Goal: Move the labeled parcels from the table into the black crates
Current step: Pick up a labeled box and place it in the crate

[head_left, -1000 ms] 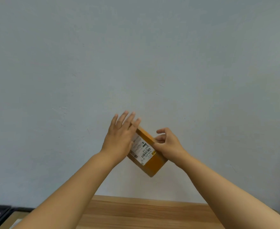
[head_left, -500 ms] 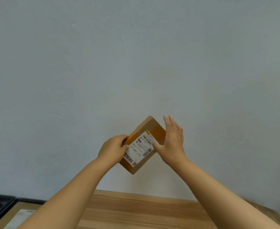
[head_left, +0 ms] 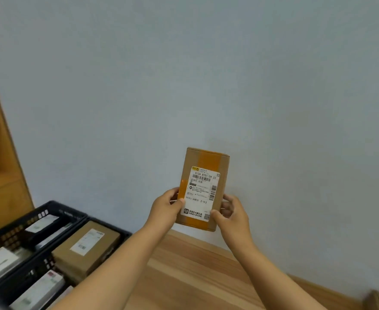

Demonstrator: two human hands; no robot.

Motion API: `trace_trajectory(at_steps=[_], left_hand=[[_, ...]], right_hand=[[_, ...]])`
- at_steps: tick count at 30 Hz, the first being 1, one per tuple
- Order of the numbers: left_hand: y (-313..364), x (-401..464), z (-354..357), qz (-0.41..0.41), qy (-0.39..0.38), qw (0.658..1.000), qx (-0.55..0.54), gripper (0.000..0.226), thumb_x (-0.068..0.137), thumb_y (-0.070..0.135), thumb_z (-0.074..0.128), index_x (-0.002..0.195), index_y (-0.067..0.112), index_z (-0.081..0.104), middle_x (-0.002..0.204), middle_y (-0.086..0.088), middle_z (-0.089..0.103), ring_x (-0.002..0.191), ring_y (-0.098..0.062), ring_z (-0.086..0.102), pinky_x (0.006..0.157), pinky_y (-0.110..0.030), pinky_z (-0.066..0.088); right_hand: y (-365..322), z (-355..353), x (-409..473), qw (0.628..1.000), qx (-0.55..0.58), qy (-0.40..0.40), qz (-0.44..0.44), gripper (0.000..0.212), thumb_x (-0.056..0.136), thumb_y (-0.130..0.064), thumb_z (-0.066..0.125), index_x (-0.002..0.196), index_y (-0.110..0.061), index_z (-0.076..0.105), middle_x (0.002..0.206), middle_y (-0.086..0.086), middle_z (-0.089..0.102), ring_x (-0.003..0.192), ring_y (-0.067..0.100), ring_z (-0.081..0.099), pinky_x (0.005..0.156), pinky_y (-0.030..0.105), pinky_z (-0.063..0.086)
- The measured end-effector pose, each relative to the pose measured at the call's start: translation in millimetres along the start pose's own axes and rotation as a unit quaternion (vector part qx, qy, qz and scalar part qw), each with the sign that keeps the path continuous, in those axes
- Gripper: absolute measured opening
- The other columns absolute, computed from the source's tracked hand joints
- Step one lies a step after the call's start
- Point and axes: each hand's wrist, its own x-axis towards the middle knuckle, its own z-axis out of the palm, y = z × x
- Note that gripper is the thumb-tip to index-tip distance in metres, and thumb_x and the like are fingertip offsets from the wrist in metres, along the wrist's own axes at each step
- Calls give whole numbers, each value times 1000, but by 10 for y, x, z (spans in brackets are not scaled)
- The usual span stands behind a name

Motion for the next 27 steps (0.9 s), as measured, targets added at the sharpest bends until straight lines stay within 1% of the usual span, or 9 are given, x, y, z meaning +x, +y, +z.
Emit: trace_trajectory(at_steps=[2, 5, 7, 12, 18, 20, 22, 25, 27], left_hand=[[-86, -77, -152, -10, 15, 1000, 7, 34, 98, 14, 44, 130, 23, 53, 115, 6, 61, 103, -11, 58, 77, -19, 51], [-245, -197, -422, -24, 37, 999, 21, 33, 98, 15, 45, 129, 24, 53, 113, 7, 60, 101, -9, 57, 71, -15, 51], [-361, -272, -631, -32, 56, 998, 17, 32, 98, 15, 46, 128, 24, 54, 113, 6, 61, 104, -11, 56, 72, -15, 49], [-642, -481, -1331, -66, 88, 994, -13, 33, 97, 12, 47, 127, 23, 55, 111, 5, 63, 104, -13, 59, 88, -33, 53], [-1069, -791, -2655, -90, 126, 988, -2, 30, 96, 10, 48, 119, 27, 54, 106, 11, 59, 98, -3, 55, 76, -19, 45], [-1203, -928, -3145, -104, 133, 986, -2, 30, 96, 9, 48, 117, 29, 53, 108, 10, 60, 104, -6, 56, 82, -22, 46], [-1345, -1051, -3615, -115, 147, 982, 0, 32, 95, 7, 48, 121, 25, 53, 112, 6, 60, 110, -12, 55, 91, -28, 45], [-1522, -1226, -4230, -121, 162, 979, 10, 34, 96, 5, 46, 125, 22, 52, 109, 6, 56, 106, -9, 51, 83, -21, 42], [-1631, -1309, -4565, -128, 175, 976, 9, 35, 96, 6, 47, 126, 23, 52, 108, 8, 56, 108, -10, 51, 81, -21, 42]], right_hand=[[14, 170, -69, 1000, 5, -13, 5, 42, 87, -6, 64, 120, -25, 48, 105, -7, 63, 95, 6, 62, 66, 18, 54], [5, 449, -197, 999, -1, -38, 15, 39, 87, -7, 65, 117, -25, 47, 99, -12, 60, 92, 5, 61, 68, 18, 53], [-20, 651, -285, 998, -4, -56, 18, 38, 87, -7, 64, 117, -24, 48, 102, -8, 62, 93, 6, 62, 67, 18, 54], [-177, 1311, -533, 995, -9, -100, 21, 35, 88, -6, 63, 114, -24, 48, 100, -9, 61, 90, 5, 62, 59, 14, 54], [-398, 2571, -1008, 987, -12, -158, 31, 36, 87, -6, 64, 114, -24, 49, 103, -4, 66, 93, 7, 65, 70, 23, 58], [-491, 3038, -1189, 983, -10, -182, 32, 35, 87, -5, 64, 113, -23, 49, 99, -6, 66, 91, 5, 65, 70, 21, 57], [-575, 3495, -1352, 978, -9, -203, 35, 35, 86, -4, 65, 112, -23, 50, 99, -6, 67, 92, 7, 66, 72, 22, 58], [-681, 4115, -1602, 973, -6, -225, 42, 37, 85, -5, 66, 112, -24, 50, 103, -4, 67, 95, 10, 66, 81, 32, 58], [-747, 4451, -1731, 971, -2, -236, 46, 38, 85, -5, 66, 114, -25, 51, 100, -8, 66, 94, 7, 65, 80, 28, 58]])
